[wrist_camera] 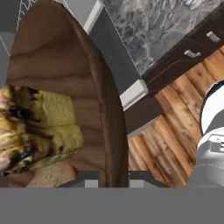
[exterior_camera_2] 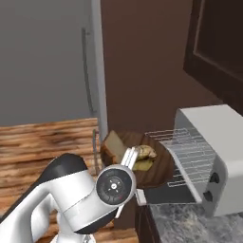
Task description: Pick up the heated bread from the toaster oven and place it in the bowl. Then move the bread bowl to the dining counter.
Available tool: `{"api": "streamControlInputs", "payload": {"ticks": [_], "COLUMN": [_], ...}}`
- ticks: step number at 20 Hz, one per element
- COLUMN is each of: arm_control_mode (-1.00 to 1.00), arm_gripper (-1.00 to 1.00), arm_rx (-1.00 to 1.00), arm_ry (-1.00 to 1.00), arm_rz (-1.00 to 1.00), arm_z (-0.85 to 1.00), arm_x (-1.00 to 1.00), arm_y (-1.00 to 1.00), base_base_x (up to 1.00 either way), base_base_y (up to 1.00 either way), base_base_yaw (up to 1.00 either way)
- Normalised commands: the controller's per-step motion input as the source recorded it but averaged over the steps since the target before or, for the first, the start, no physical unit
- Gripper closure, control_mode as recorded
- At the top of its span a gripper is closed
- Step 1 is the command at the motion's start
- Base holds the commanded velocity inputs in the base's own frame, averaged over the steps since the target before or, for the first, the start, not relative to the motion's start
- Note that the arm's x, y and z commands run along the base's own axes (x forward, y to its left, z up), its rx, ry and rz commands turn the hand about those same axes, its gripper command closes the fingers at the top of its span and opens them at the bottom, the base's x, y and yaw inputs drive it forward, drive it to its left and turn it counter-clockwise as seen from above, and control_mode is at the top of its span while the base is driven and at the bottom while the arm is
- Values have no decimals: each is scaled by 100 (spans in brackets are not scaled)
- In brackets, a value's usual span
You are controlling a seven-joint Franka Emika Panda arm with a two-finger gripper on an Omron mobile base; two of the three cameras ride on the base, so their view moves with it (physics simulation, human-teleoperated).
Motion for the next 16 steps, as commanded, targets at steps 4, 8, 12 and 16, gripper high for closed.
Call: {"api": "streamControlInputs", "payload": {"ticks": [4, 8, 12, 16], "arm_control_mode": [100, 100, 100, 100], "arm_gripper": [100, 100, 100, 100], "arm_rx": [0, 0, 0, 0], "arm_ry": [0, 0, 0, 0], "arm_rz": [0, 0, 0, 0], "arm_z": [0, 0, 0, 0], "arm_x": [0, 0, 0, 0], "arm_y": [0, 0, 0, 0], "base_base_x": [0, 0, 0, 0], "base_base_y": [0, 0, 0, 0], "base_base_yaw": [100, 100, 100, 100]}}
